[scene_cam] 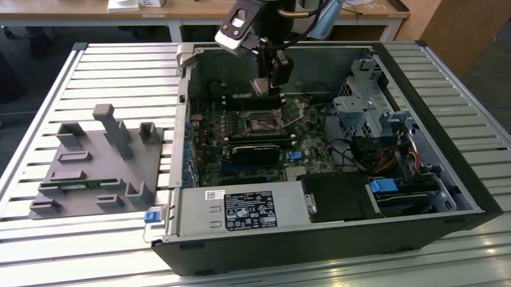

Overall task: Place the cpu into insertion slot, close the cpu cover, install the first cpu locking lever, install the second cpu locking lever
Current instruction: 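Place the cpu into insertion slot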

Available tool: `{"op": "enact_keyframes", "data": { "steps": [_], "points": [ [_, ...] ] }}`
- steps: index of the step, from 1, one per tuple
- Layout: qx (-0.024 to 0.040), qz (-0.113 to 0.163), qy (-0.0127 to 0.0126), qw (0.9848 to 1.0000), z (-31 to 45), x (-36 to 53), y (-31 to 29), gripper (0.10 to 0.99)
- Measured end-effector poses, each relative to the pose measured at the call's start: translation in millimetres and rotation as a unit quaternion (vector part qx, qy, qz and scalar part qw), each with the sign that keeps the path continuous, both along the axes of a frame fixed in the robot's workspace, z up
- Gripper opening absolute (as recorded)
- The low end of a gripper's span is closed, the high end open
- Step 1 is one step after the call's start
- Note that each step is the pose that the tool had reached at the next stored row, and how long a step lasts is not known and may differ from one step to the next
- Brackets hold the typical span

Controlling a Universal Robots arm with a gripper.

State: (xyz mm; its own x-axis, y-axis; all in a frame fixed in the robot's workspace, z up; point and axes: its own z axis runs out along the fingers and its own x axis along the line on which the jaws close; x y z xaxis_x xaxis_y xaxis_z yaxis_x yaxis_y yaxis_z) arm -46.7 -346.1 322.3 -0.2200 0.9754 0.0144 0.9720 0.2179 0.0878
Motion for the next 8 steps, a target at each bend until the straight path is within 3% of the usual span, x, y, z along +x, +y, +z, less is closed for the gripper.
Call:
{"op": "enact_keyframes", "data": {
  "steps": [8],
  "points": [
    [0.0,0.0,0.0,1.0,-3.2,0.0,0.0,0.537]
  ]
}}
